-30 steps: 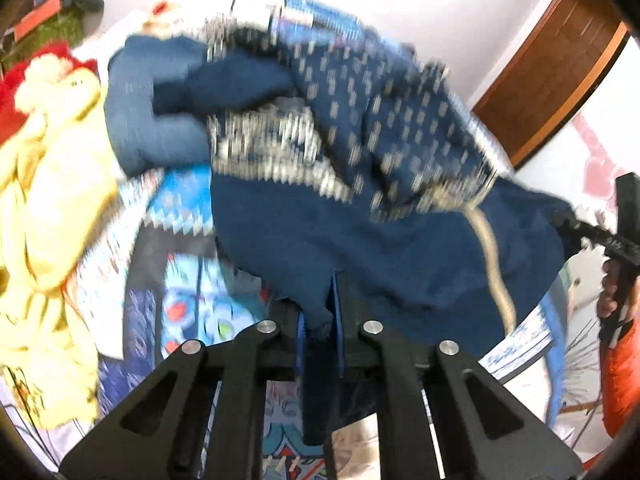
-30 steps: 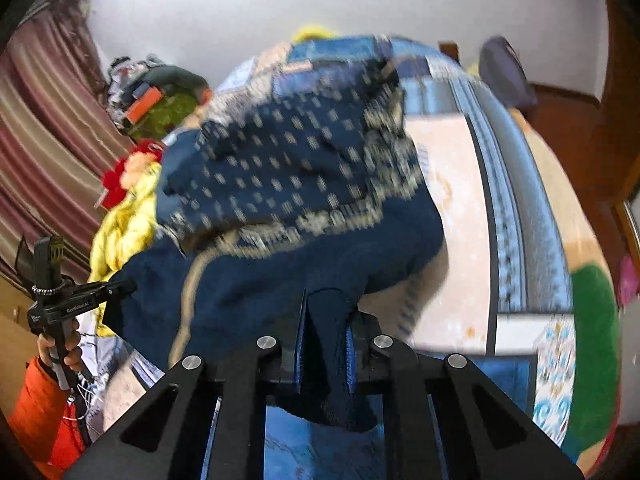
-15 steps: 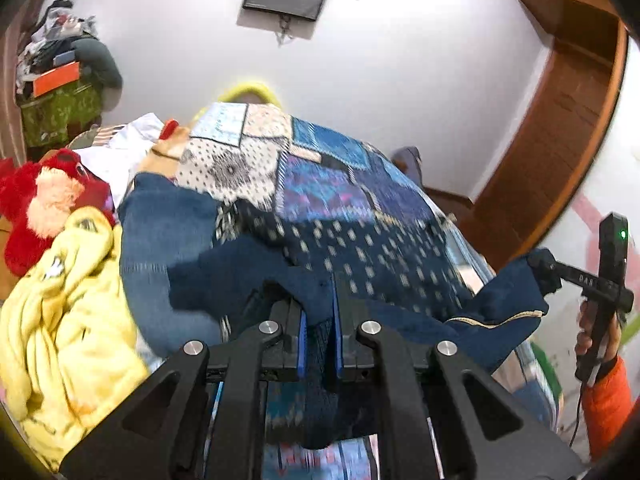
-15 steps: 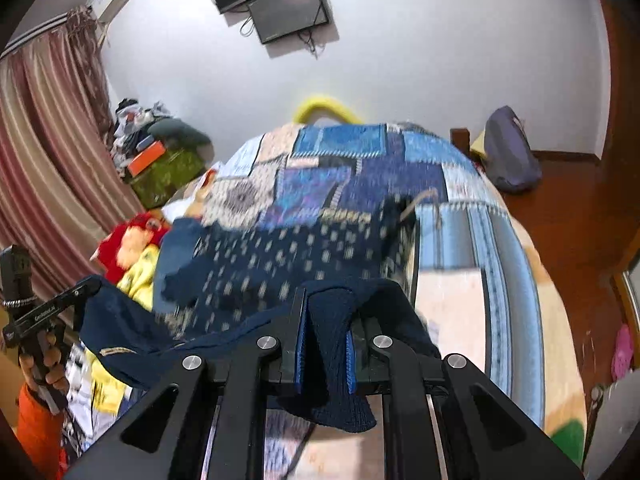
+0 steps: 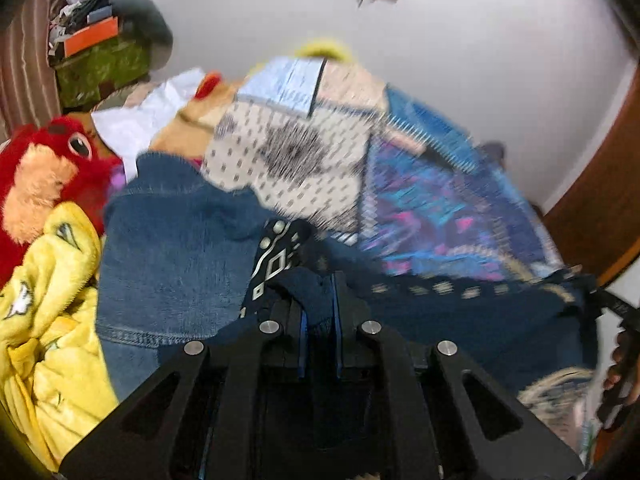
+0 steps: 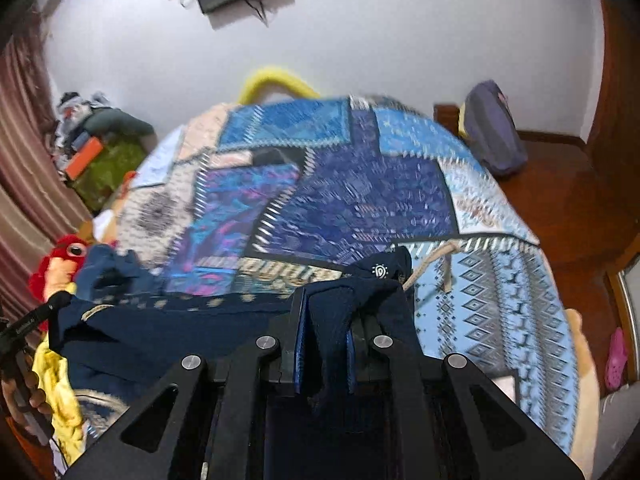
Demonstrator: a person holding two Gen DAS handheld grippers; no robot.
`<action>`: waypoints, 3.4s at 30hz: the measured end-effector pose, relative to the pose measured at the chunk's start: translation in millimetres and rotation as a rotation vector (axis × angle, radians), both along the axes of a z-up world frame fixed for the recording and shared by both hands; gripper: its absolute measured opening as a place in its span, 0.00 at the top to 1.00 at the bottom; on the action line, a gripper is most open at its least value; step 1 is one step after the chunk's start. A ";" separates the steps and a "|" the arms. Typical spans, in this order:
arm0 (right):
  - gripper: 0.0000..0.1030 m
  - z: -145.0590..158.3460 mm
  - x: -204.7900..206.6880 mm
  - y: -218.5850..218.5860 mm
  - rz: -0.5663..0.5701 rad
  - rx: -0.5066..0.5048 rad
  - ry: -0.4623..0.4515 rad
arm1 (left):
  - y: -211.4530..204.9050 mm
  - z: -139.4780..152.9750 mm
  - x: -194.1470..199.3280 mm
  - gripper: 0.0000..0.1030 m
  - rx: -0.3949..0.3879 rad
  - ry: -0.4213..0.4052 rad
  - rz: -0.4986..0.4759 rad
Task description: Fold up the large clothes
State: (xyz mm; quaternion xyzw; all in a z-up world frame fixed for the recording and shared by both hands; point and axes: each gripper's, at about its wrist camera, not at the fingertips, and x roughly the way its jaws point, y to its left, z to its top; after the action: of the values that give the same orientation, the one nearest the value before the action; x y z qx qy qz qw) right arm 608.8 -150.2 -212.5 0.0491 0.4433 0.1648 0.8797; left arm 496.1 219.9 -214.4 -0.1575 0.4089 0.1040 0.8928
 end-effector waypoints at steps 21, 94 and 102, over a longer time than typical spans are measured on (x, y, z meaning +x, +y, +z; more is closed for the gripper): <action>0.88 69.3 -83.0 -28.1 0.113 -0.117 -0.192 | -34.6 60.6 -39.8 0.56 0.137 -0.043 -0.159; 0.00 11.4 -169.1 -37.0 0.098 -0.280 -0.074 | -30.0 -21.2 -179.1 0.15 -0.191 0.024 -0.083; 0.00 11.3 -174.4 12.3 0.191 -0.231 -0.076 | -49.3 -72.9 -150.0 0.15 -0.597 0.038 -0.134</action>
State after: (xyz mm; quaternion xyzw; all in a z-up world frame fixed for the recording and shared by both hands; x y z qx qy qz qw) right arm 434.5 -137.8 -201.2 -0.1009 0.4282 0.1972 0.8761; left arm 346.1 170.7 -287.4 -0.3835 0.4477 -0.0769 0.8041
